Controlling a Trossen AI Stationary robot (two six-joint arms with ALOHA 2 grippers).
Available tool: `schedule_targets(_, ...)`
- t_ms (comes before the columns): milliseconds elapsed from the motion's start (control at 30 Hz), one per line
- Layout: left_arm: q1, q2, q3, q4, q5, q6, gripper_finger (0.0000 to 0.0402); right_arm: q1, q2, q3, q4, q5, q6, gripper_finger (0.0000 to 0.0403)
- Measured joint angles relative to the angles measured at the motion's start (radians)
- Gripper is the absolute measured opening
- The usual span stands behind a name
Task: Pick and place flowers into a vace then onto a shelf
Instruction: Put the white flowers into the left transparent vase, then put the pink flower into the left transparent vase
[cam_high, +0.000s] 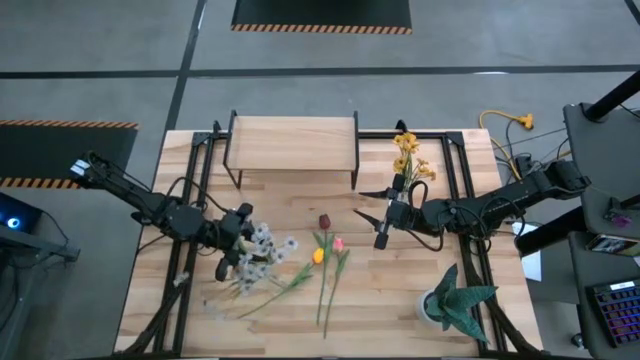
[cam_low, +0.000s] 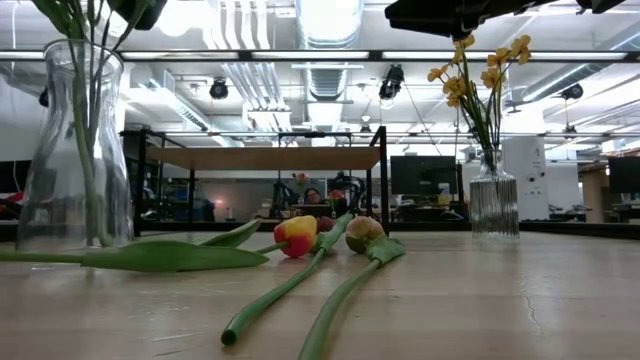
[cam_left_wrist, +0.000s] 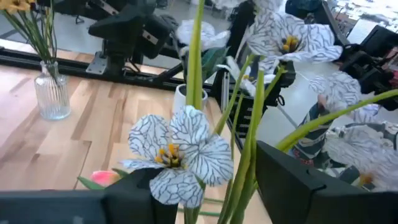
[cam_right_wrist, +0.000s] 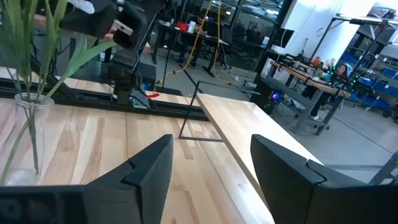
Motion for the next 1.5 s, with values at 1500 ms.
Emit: schedule_targets(1500, 0.001, 0.183, 0.653, -0.798, -0.105, 0.037, 0.0174, 0.0, 0.0, 0.0, 0.0, 0.0, 0.0, 0.0207)
